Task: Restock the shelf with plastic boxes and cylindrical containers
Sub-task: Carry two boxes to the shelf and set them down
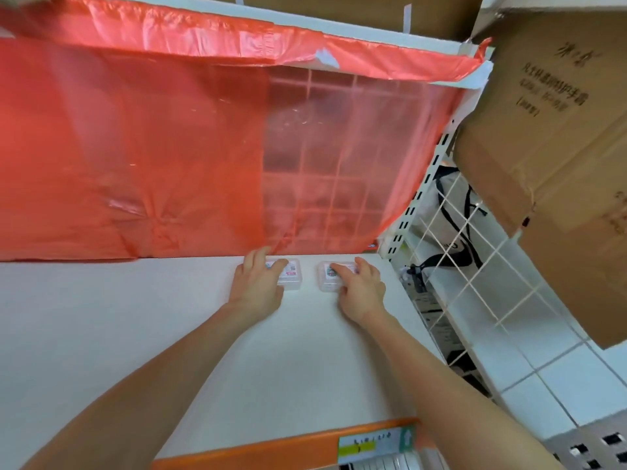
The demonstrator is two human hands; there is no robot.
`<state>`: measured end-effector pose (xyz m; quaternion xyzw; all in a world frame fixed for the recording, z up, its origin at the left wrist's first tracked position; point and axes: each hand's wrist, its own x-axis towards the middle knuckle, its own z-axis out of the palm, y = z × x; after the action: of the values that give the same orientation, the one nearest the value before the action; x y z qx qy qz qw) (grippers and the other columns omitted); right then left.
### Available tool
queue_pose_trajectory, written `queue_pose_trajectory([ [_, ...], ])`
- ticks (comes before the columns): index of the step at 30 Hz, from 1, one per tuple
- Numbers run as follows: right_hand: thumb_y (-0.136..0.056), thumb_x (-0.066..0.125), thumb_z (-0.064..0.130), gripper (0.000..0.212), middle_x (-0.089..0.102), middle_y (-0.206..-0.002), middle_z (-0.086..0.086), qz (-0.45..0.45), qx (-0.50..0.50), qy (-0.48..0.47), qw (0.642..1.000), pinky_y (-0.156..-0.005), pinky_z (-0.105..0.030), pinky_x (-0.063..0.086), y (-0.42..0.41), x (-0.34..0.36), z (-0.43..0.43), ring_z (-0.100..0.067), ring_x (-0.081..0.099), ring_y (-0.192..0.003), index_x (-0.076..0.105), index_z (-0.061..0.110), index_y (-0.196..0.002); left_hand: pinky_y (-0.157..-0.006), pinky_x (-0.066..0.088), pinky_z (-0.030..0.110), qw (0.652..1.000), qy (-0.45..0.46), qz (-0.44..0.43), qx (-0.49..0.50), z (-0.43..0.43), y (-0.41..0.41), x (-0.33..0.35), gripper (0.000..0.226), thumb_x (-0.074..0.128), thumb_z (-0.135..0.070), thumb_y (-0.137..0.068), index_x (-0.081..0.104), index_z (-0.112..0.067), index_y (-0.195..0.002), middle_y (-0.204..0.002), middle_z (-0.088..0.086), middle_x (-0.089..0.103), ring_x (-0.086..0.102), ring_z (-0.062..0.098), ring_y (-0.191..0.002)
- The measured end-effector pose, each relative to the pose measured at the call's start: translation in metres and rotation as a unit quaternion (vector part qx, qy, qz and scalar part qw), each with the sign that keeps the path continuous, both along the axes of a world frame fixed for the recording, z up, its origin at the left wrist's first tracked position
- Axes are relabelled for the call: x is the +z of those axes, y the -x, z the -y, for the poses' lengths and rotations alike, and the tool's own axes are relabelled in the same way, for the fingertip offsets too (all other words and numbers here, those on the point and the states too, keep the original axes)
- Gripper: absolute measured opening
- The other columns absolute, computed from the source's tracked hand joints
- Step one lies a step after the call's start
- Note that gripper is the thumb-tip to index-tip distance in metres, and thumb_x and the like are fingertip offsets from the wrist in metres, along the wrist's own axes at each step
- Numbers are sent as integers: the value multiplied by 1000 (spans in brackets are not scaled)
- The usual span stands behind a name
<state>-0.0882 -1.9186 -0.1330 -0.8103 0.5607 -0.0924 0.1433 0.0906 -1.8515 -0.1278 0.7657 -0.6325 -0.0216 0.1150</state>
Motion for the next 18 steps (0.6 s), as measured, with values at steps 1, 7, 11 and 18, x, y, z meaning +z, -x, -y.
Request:
queue_pose_trajectory([
  [1,-89,39,6,56,14,-152,-11,8,-10,17,1000,-107,-41,17,-1,-3,-2,-27,13,-138,39,34,-137,-107,20,34,1000,7,7,10,-1,3,0,53,49,-23,-88,34,-24,-139,-149,8,15,13,25,-137],
  [7,-84,44,9,55,25,-144,-9,26,-20,109,993,-98,-37,19,-4,-16,-17,-26,22,-129,40,25,-137,-100,26,34,997,7,58,47,-17,21,-13,54,45,-36,-89,29,-22,-138,-145,7,20,21,25,-131],
  [11,-87,45,17,54,25,-143,-7,-17,-15,111,994,-97,-41,21,-4,-19,-24,-28,22,-128,36,28,-139,-98,25,39,993,-5,85,79,-29,28,-21,55,39,-43,-91,23,-28,-141,-146,7,18,21,27,-129],
  [18,-91,42,23,54,17,-150,-7,-22,28,67,997,-108,-54,16,-3,-16,-21,-28,7,-139,29,26,-143,-103,24,38,995,-17,58,80,-29,32,-26,58,33,-44,-94,13,-29,-146,-150,8,10,15,26,-134],
])
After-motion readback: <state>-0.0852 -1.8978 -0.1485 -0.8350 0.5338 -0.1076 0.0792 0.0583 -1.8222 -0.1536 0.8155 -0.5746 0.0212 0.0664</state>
